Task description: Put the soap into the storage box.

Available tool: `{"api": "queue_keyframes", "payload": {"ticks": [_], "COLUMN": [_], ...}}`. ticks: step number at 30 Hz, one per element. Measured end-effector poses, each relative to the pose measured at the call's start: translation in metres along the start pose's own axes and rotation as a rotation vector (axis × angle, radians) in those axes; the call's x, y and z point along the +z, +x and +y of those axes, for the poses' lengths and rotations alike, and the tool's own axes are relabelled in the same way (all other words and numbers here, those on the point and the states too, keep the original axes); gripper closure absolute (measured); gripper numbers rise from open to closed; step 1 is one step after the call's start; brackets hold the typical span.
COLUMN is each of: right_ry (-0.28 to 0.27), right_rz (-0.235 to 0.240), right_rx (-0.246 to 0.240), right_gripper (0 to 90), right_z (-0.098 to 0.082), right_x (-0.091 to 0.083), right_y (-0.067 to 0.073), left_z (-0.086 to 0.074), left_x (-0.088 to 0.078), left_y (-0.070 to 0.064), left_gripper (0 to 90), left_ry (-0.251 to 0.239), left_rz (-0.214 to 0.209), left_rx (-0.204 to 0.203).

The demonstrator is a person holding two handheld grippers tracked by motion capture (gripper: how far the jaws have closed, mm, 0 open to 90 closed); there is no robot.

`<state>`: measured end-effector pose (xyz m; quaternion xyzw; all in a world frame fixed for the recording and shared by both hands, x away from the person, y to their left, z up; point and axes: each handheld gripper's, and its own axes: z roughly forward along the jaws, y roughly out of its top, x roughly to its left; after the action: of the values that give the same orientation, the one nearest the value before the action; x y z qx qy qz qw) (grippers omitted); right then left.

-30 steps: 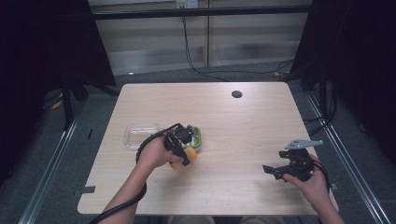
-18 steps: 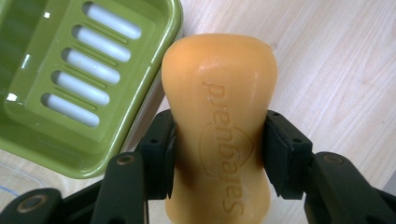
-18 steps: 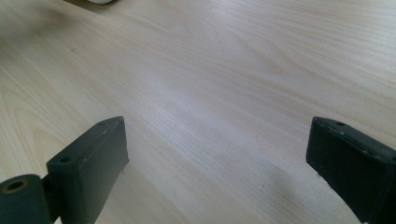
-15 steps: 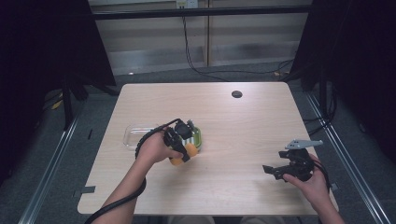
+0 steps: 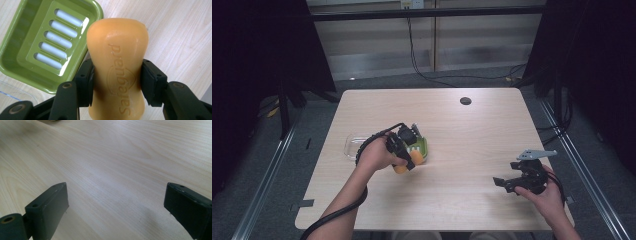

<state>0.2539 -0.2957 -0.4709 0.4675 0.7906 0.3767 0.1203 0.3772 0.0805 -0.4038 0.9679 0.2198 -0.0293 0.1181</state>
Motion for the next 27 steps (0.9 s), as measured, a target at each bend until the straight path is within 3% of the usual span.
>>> {"api": "queue_keyframes", "payload": {"ticks": [5, 8, 10, 13, 21, 22, 23, 27], "right_ry": [0.001, 0.003, 0.003, 0.008, 0.013, 0.012, 0.012, 0.015], "right_rz": [-0.003, 0.000, 0.000, 0.001, 0.003, 0.003, 0.002, 0.002], "right_rx": [0.002, 0.001, 0.002, -0.004, -0.007, -0.007, -0.007, -0.009], "right_gripper": [5.0, 5.0, 5.0, 5.0, 5.0, 5.0, 5.0, 5.0], "right_z": [0.000, 0.000, 0.000, 0.000, 0.000, 0.000, 0.001, 0.000], "right_x": [0.000, 0.000, 0.000, 0.001, 0.002, 0.002, 0.002, 0.002], "right_y": [0.000, 0.000, 0.001, 0.001, 0.002, 0.003, 0.003, 0.003], "left_z": [0.001, 0.002, 0.002, 0.004, 0.008, 0.009, 0.009, 0.011], "left_x": [-0.003, -0.005, -0.005, -0.007, -0.011, -0.012, -0.012, -0.013], "left_y": [0.002, 0.005, 0.004, 0.006, 0.008, 0.009, 0.009, 0.010], "left_gripper": [50.0, 50.1, 50.0, 50.0, 50.0, 50.0, 50.0, 50.0], "left_ry": [0.003, 0.012, -0.012, 0.001, -0.003, 0.006, -0.002, -0.005], "left_rz": [-0.005, -0.004, -0.002, 0.003, 0.007, 0.011, 0.011, 0.015], "left_rx": [-0.010, 0.011, -0.013, 0.004, 0.001, 0.024, 0.008, 0.015]}}
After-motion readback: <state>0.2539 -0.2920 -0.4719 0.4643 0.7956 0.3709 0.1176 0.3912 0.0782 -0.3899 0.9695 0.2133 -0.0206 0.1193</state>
